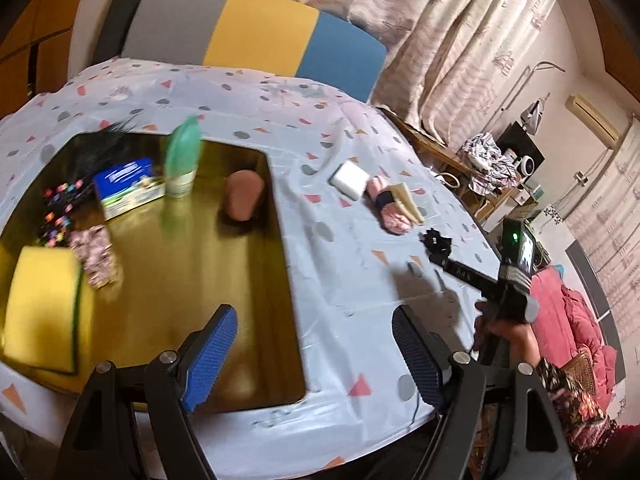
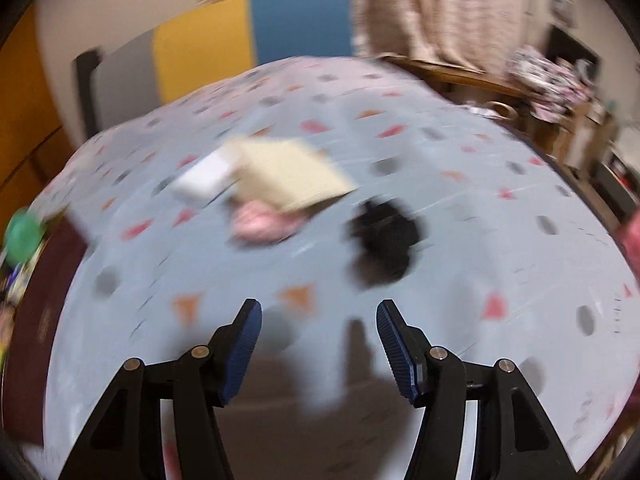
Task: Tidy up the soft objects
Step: 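Move the right gripper to the black scrunchie and grasp it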
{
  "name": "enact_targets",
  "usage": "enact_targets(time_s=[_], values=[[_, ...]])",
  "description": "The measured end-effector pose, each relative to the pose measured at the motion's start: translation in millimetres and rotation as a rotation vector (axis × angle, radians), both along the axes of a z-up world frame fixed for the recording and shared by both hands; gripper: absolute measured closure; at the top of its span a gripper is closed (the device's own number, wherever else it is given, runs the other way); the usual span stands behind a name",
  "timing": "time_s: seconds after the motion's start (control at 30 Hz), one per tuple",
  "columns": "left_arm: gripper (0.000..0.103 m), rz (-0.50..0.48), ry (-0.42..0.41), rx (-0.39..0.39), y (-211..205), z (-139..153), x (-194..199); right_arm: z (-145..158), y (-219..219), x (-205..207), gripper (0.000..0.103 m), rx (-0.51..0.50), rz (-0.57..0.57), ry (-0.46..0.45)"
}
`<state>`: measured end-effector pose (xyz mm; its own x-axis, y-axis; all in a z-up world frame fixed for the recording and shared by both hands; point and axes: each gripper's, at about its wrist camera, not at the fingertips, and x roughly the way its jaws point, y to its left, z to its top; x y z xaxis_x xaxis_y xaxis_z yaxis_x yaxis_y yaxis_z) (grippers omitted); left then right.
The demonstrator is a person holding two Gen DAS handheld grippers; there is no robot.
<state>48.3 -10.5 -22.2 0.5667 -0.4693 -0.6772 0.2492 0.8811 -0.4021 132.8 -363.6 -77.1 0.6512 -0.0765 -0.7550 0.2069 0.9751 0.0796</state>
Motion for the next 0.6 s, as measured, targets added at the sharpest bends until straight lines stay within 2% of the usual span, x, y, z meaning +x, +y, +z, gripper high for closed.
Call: enact_targets(time_s=[0.1,0.2,0.37,0.4,0.47,0.53,0.6], values=[[0.022,-0.027,-0.005,0.017,-17.9,4.8,2.2,6.9,-27.6,15.6,0.032,0.006,-0.049,-0.025],[0.022,-0.048,-0.004,0.035,-29.4,6.8,3.5,8.5,-38.3,34.9,0.032,-0.018,-0.047,-0.027],[0.022,-0.069,0.006,0.055,-45.4,7.3,5.1,-7.1,-39.6,60.4,0.033,-0.055,-0.008,0.004],[0.022,-0.071,0.009,0.058,-47.5,6.7,5.9,-11.8,-38.5,64.2,0.035,-0.066,0.001,0.017],[0.022,-0.074,0.017,0.066,-52.0,5.5,7.9,-20.7,-37.2,67.6,0.049,-0.085,0.013,0.038],[0.022,-0.075,0.020,0.071,-55.3,4.6,9.5,-28.7,-42.6,69.2,0.056,-0.059,0.009,0.063],[0.022,-0.075,0.024,0.073,-59.6,4.2,12.3,-27.8,-47.0,67.1,0.063,-0.043,-0.003,0.047]])
